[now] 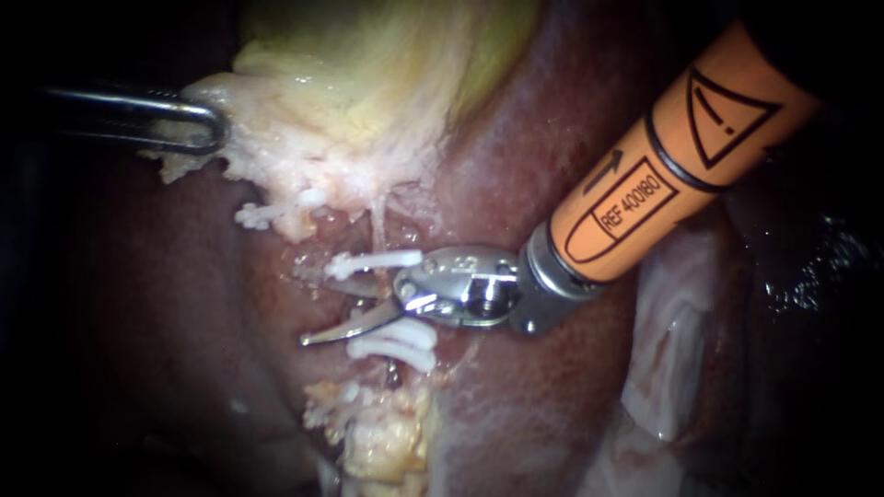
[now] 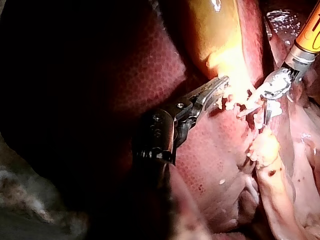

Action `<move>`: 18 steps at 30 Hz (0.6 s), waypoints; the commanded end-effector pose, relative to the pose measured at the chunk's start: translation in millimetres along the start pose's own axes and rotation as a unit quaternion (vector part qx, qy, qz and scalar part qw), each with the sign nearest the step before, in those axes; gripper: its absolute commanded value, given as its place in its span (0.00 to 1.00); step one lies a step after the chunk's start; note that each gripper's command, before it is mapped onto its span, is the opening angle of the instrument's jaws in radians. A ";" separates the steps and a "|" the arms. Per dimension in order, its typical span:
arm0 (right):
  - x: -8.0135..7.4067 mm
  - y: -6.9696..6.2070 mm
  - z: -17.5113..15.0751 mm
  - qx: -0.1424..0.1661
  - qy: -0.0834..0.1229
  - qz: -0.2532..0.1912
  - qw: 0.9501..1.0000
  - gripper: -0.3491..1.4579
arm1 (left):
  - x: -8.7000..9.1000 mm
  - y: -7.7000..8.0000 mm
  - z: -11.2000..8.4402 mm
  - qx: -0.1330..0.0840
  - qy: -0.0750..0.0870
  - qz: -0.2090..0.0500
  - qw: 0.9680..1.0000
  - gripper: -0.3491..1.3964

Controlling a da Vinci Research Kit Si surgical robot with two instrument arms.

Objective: Go to the cutting position right tube

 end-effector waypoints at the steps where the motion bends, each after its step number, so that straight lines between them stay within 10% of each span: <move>1: 0.2 -0.2 0.0 0.003 0.000 0.000 1.000 0.86 | 0.0 0.0 0.0 0.001 0.000 0.000 1.000 0.00; 18: 0.5 -1.0 0.2 0.010 -0.001 0.010 1.000 0.86 | 0.0 -0.1 0.0 0.001 0.000 0.000 1.000 0.00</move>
